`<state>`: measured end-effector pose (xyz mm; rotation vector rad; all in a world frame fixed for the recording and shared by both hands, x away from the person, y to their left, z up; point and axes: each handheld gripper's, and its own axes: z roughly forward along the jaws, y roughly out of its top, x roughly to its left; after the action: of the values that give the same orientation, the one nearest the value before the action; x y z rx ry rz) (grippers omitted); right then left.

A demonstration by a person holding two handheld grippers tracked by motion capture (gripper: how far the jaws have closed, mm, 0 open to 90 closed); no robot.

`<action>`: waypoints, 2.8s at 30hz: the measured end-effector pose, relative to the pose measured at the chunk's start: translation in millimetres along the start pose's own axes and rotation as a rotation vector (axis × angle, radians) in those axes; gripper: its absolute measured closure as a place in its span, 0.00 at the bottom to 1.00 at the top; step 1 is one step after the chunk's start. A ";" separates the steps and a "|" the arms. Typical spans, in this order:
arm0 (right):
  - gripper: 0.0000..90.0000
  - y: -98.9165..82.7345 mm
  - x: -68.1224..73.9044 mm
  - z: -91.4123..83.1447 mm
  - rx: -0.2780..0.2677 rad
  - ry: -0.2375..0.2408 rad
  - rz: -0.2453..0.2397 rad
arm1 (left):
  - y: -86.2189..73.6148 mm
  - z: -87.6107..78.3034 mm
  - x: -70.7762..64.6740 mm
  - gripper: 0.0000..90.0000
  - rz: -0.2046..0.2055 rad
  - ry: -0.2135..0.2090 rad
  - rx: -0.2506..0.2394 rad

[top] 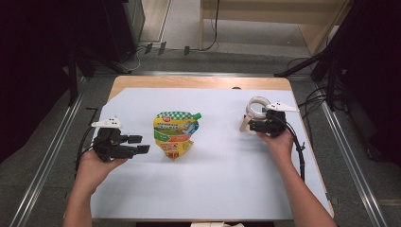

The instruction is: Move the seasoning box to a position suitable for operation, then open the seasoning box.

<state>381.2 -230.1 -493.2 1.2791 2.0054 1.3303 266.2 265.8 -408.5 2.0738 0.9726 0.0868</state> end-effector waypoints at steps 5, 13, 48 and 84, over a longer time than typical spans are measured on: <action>0.13 -2.8 15.0 -17.0 -0.002 0.043 -0.006 | 3.6 -5.6 -14.4 0.54 0.030 -0.048 -0.012; 0.13 -11.3 38.3 -31.8 0.016 0.100 -0.036 | 13.1 4.9 -34.3 0.56 0.068 -0.120 0.023; 0.13 -56.0 133.2 -34.9 0.060 0.299 -0.254 | 35.3 81.3 -92.3 0.58 0.185 -0.227 0.086; 0.63 -51.7 87.4 -96.7 0.148 0.375 -0.061 | 28.5 147.6 -115.8 1.00 0.193 -0.221 0.124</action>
<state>243.0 -209.5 -481.9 1.0797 2.4150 1.5053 258.1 82.2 -455.3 2.2320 0.6575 -0.1035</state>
